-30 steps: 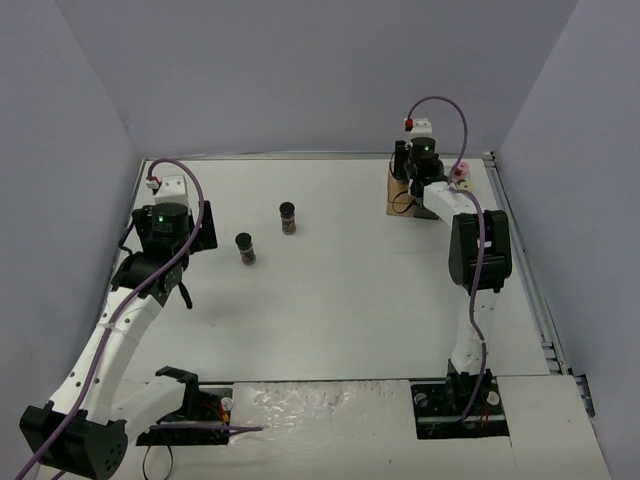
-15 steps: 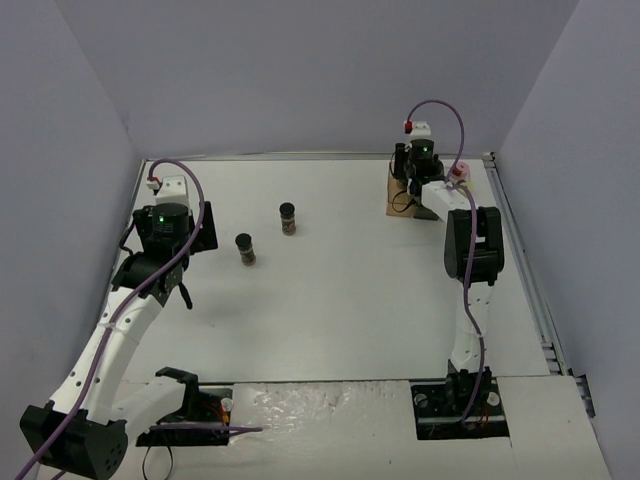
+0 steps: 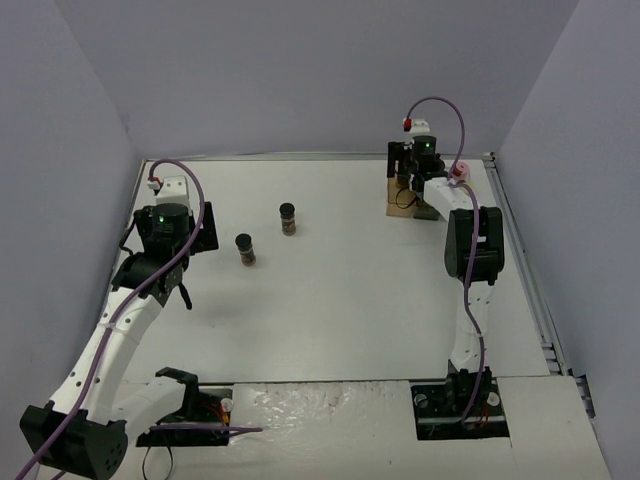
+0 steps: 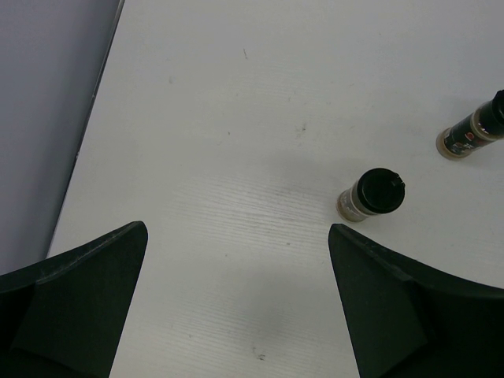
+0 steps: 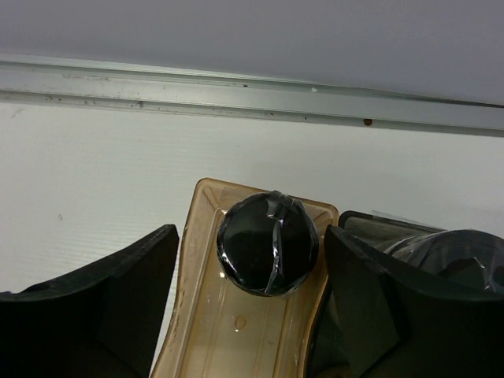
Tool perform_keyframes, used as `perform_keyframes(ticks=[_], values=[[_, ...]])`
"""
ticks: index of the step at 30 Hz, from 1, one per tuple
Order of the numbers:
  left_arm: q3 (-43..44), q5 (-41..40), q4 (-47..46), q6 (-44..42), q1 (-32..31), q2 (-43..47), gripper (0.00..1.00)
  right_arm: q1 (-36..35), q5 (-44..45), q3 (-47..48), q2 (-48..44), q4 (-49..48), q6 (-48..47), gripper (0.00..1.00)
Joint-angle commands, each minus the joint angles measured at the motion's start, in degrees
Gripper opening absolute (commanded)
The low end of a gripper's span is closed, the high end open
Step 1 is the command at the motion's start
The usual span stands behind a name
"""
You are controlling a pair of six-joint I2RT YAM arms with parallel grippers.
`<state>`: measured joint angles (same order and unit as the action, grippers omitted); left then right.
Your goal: Organize the condiment bottles
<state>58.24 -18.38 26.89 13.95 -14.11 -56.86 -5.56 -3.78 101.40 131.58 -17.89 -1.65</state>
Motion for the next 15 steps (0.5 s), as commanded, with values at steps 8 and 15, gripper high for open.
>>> perform_keyframes(ticks=[8, 15], values=[[1.4, 0.6, -3.2, 1.0, 0.5, 1.3, 0.97, -4.9, -7.1, 0.2, -17.0, 3.4, -4.9, 0.77], [1.4, 0.9, -3.1, 1.1, 0.5, 1.8, 0.97, -12.1, -14.3, -1.6, -19.2, 6.1, -7.6, 0.8]])
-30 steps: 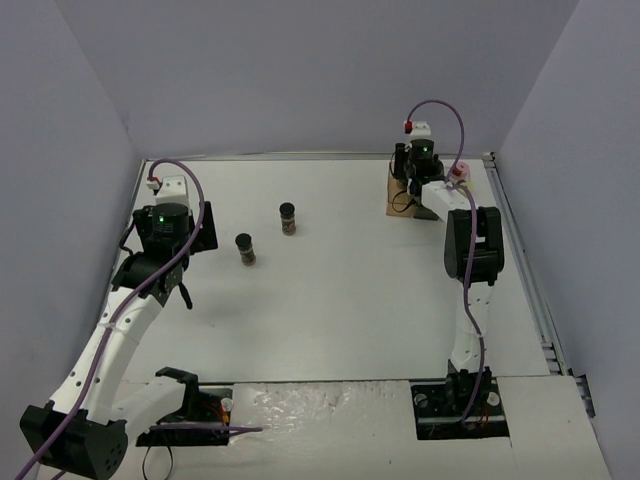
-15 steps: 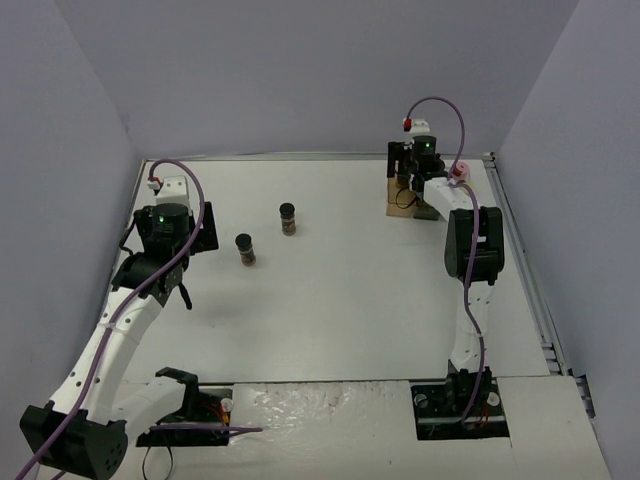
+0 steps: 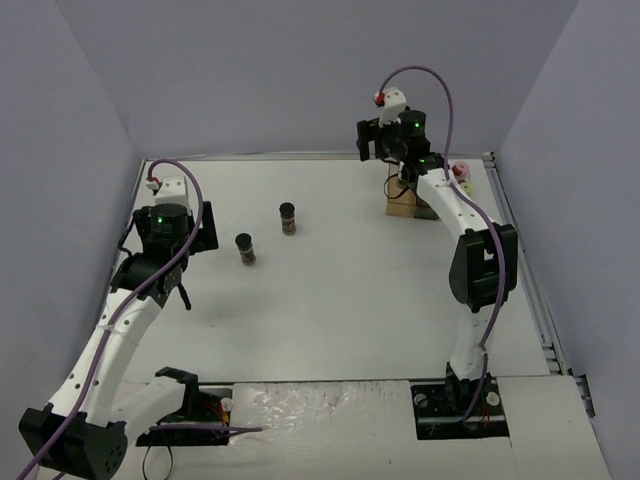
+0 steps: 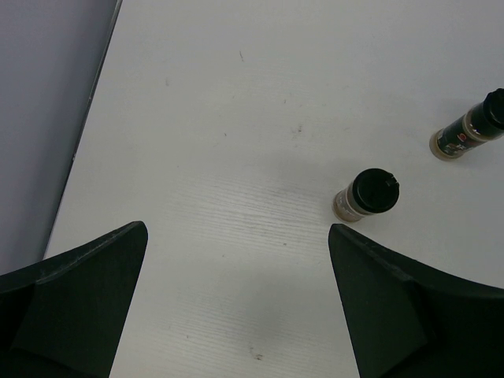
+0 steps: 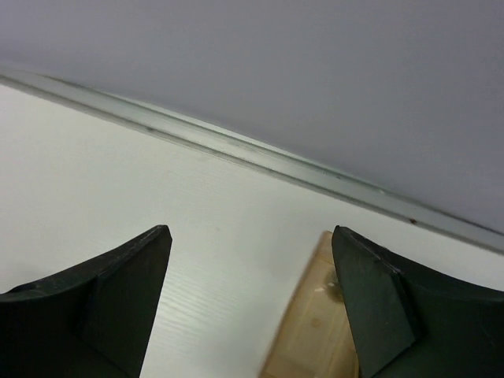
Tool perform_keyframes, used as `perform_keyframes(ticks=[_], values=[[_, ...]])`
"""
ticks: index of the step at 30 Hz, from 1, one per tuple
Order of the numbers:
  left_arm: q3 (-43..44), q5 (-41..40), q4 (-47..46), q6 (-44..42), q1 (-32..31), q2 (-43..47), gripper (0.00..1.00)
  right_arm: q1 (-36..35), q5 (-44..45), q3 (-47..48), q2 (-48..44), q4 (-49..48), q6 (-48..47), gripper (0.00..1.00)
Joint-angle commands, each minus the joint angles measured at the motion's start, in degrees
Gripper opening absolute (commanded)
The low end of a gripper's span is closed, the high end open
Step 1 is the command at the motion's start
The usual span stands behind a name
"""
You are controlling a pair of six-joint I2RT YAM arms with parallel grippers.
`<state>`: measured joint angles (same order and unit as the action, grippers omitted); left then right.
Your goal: Organize the condiment bottles
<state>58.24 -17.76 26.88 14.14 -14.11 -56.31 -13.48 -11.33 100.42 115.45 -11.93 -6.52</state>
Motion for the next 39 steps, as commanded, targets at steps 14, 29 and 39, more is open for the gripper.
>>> perform_keyframes(ticks=[14, 29, 39], values=[[1.2, 0.4, -3.3, 1.1, 0.6, 1.0, 0.97, -19.0, -10.8, 2.7, 7.3, 1.5, -6.6, 0.79], [1.2, 1.1, -3.4, 1.1, 0.7, 0.9, 0.97, -22.2, -10.3, 3.7, 12.5, 1.6, -6.7, 0.71], [1.3, 1.4, -3.3, 1.1, 0.7, 1.0, 0.97, -19.4, -8.7, -0.1, 9.7, 0.6, -5.3, 0.68]])
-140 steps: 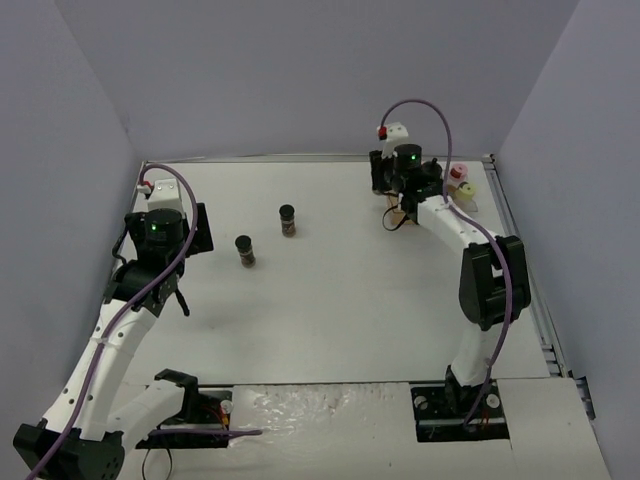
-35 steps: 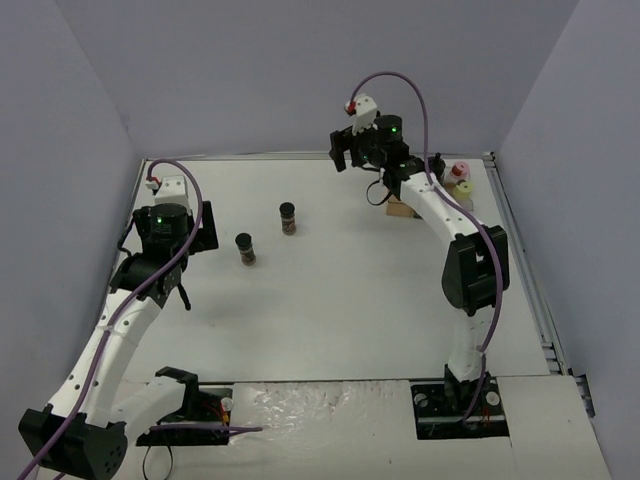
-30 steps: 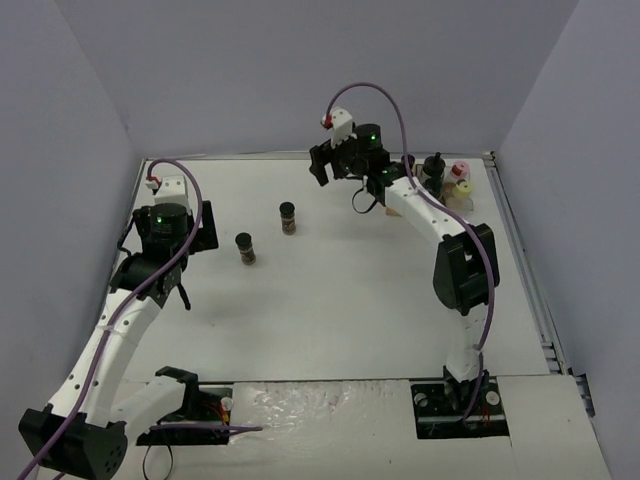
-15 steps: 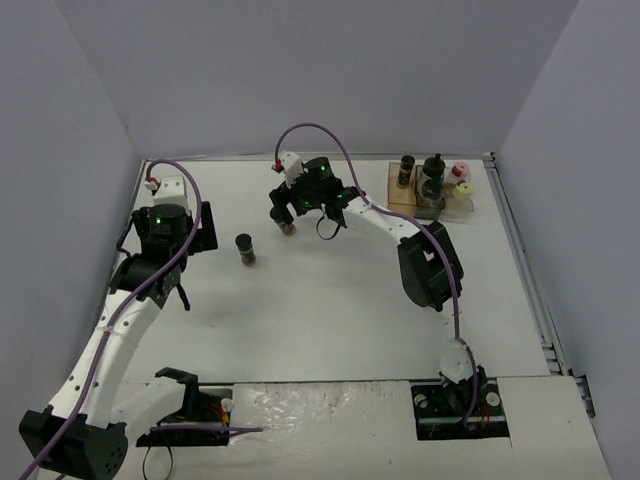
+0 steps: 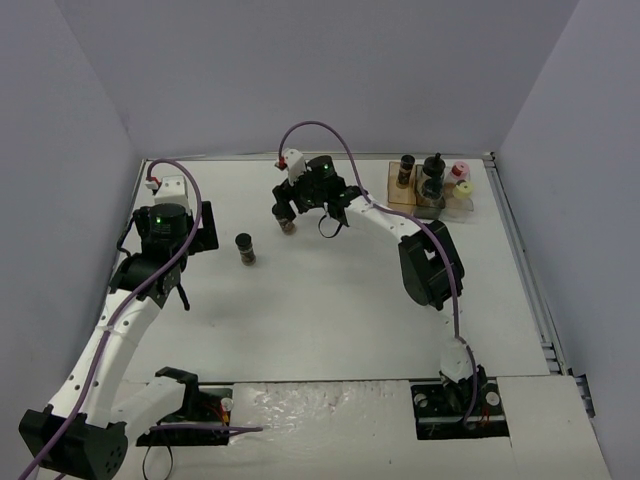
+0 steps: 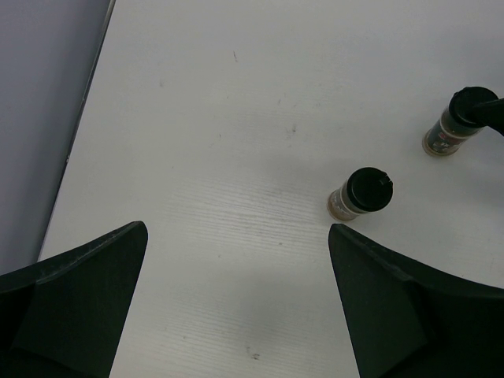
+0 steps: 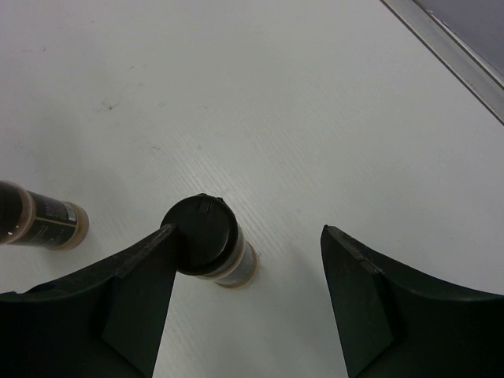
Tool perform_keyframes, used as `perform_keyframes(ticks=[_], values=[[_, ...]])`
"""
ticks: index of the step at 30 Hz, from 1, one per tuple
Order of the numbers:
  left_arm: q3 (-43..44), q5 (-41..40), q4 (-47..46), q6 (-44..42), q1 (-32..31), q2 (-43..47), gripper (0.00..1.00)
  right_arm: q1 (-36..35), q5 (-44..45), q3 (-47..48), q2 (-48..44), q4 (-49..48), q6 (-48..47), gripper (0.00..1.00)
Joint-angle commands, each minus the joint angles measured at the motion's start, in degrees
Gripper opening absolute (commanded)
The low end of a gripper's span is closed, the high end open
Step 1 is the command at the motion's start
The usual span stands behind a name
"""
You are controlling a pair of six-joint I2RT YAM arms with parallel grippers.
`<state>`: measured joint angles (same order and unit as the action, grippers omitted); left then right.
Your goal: Organize the condiment bottles
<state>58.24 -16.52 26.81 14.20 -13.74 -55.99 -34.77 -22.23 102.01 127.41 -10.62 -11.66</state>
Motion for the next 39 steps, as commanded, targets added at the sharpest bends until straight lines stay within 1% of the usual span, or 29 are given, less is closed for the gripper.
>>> perform_keyframes(ticks=[1, 6, 16, 23, 25, 30, 35, 39], values=[[1.3, 0.2, -3.3, 1.0, 0.4, 0.7, 0.97, 1.9, 2.4, -1.9, -2.4, -0.7, -0.1, 0.68], [1.2, 0.2, -3.3, 1.0, 0.4, 0.8, 0.97, 2.9, 1.9, -2.2, -2.9, -0.9, 0.8, 0.68], [1.3, 0.3, -3.3, 1.1, 0.5, 0.7, 0.97, 2.3, 1.2, -2.8, -6.5, -1.2, 1.0, 0.68], [1.3, 0.3, -3.3, 1.1, 0.5, 0.7, 0.97, 0.6, 0.4, -3.7, -8.4, -2.4, 1.0, 0.75], [1.3, 0.4, -3.3, 1.1, 0.5, 0.7, 0.97, 0.5, 0.4, -3.7, -7.8, -2.6, 1.2, 0.78], [1.3, 0.3, -3.3, 1.1, 0.5, 0.8, 0.97, -0.1, -0.2, -3.3, -5.5, -2.7, 1.6, 0.8], [1.3, 0.3, -3.3, 1.1, 0.5, 0.7, 0.97, -0.5, 0.4, -2.4, -3.5, -2.9, 1.7, 0.79], [1.3, 0.3, -3.3, 1.2, 0.5, 0.7, 0.97, -0.7, 0.5, -1.7, -2.1, -2.8, 2.1, 0.75]])
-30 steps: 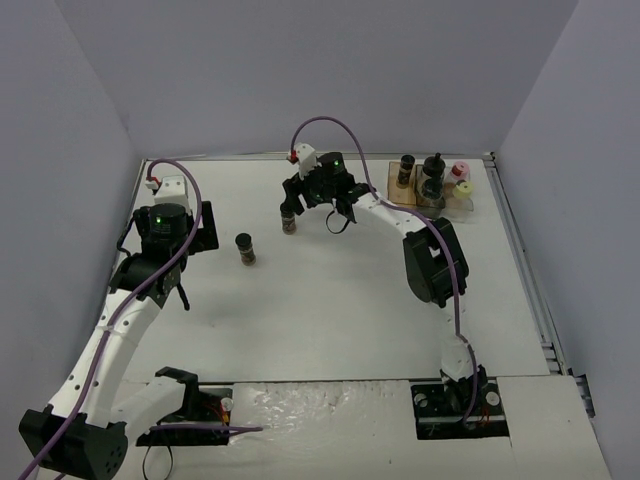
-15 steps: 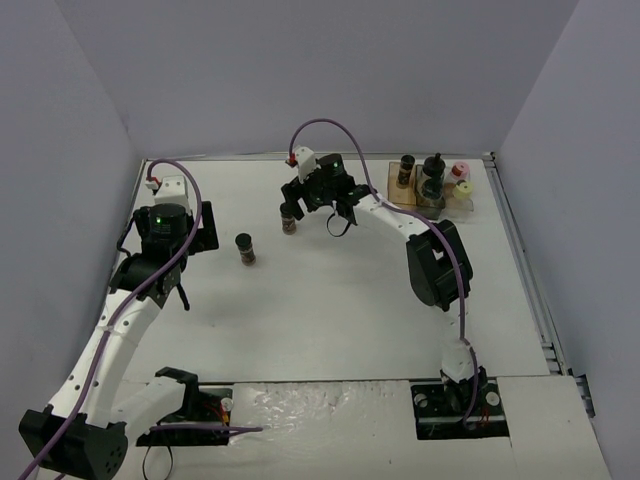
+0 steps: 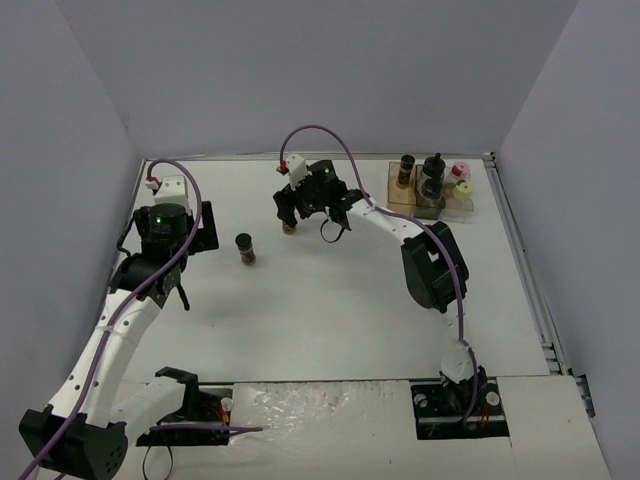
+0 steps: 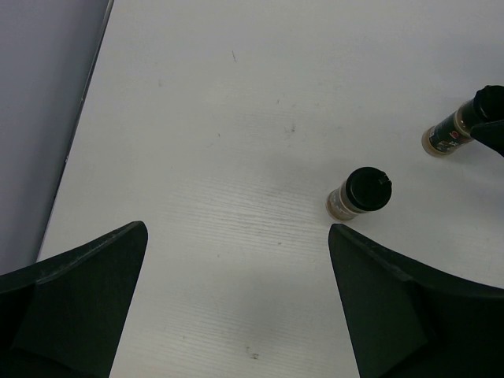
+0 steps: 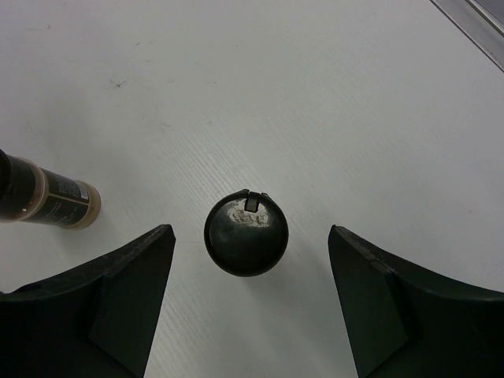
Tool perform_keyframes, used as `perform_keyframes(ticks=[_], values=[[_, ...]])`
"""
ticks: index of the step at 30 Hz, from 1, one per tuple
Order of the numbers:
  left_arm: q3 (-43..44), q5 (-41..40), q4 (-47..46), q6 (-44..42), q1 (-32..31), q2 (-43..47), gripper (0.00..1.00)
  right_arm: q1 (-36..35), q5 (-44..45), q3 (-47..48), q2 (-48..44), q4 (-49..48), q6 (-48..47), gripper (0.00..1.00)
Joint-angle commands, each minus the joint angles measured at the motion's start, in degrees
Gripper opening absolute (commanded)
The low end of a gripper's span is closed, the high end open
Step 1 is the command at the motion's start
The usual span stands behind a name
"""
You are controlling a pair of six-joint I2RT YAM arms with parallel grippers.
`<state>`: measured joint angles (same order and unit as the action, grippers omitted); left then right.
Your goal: Organize the condiment bottles
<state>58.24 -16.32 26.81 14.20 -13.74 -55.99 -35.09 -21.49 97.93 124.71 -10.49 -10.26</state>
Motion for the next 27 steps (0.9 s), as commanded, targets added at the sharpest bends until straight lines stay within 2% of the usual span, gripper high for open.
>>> perform_keyframes(ticks=[1, 6, 18, 27], values=[[1.3, 0.1, -3.3, 1.1, 0.5, 0.7, 0.97, -0.4, -0.2, 2.6, 1.1, -3.0, 0.7, 0.74], [1.3, 0.1, -3.3, 1.1, 0.5, 0.7, 0.97, -0.5, 0.2, 3.1, 2.3, -3.0, 0.9, 0.7], [1.3, 0.1, -3.3, 1.1, 0.6, 0.7, 0.97, -0.3, 2.0, 4.6, 3.1, -3.7, 0.9, 0.54], [1.3, 0.3, -3.3, 1.1, 0.6, 0.7, 0.97, 1.0, 2.3, 3.3, 0.7, -4.2, 0.9, 0.23]])
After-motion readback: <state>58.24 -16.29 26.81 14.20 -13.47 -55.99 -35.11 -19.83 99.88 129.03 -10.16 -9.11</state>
